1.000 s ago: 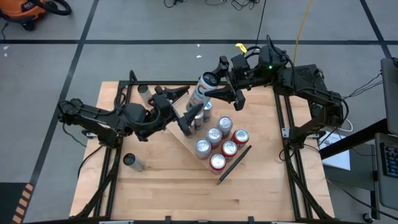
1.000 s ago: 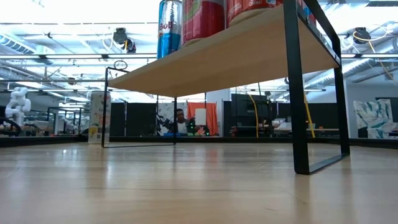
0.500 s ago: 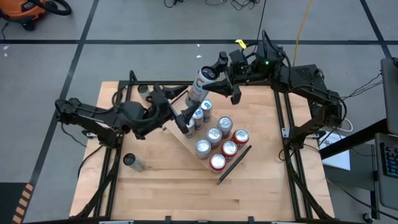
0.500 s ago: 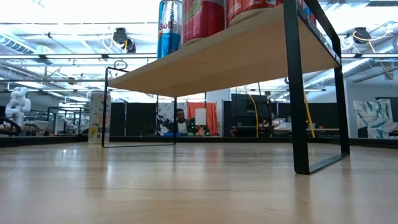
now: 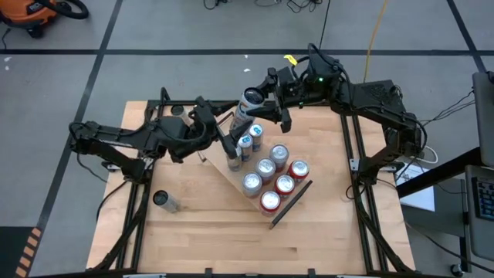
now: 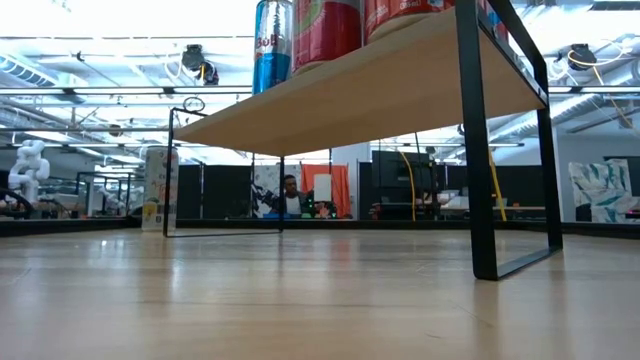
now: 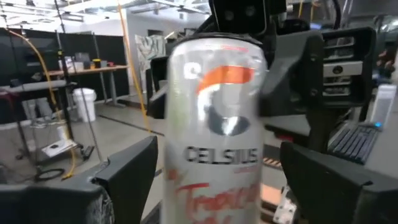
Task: Place canned beverage on shelf
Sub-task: Put the bottom right white yellow soda can on the shelf
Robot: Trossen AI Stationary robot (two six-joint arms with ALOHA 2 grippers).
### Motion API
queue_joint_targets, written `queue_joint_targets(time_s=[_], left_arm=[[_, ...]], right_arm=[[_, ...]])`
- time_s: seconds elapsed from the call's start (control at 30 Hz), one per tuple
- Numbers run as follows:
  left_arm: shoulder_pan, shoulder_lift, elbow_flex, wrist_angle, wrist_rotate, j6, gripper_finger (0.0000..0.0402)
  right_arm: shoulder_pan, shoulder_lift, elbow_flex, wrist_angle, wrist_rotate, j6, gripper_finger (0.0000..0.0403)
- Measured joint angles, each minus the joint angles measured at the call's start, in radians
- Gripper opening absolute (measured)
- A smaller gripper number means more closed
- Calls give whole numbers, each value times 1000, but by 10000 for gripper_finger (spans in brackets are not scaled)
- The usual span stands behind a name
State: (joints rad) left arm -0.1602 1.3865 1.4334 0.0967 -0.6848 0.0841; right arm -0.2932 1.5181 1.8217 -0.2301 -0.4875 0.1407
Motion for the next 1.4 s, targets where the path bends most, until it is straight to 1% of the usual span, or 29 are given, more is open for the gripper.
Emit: queue_joint_targets(time_s=[0.1, 0.17, 0.23, 0.4, 0.63, 0.8, 0.97, 1.03, 1.1, 1.2, 1.33, 1.4], left_arm=[[2, -3, 0, -44, -47, -8, 336], [-7, -23, -2, -94, -82, -51, 336], [-14, -42, 0, -128, -110, -101, 336], [-39, -81, 0, -294, -162, -214, 336], [-45, -120, 0, -483, -182, -447, 336], [-45, -122, 0, -600, -182, -578, 336], [-45, -121, 0, -705, -181, -695, 336], [-45, -127, 0, -751, -163, -740, 336], [-45, -137, -1, -790, -121, -791, 336], [-45, -158, -1, -868, -66, -860, 336], [-45, -195, -1, -937, 13, -857, 336], [-45, -229, -1, -963, 36, -821, 336]], right_arm=[[-19, 18, 0, 1, 11, -15, 236], [-36, 31, 0, -1, 9, -27, 236], [-56, 43, 0, 4, -22, -35, 236], [-101, 79, 0, 7, -92, -65, 236], [-151, 155, 0, 36, -210, -127, 236], [-183, 216, 0, 39, -297, -171, 236], [-203, 261, 0, 39, -354, -210, 236], [-208, 271, 0, 39, -365, -239, 236], [-212, 282, 0, 39, -384, -266, 236], [-219, 296, 0, 38, -384, -310, 236], [-225, 313, 0, 31, -380, -358, 236], [-225, 314, 0, -2, -367, -378, 236]])
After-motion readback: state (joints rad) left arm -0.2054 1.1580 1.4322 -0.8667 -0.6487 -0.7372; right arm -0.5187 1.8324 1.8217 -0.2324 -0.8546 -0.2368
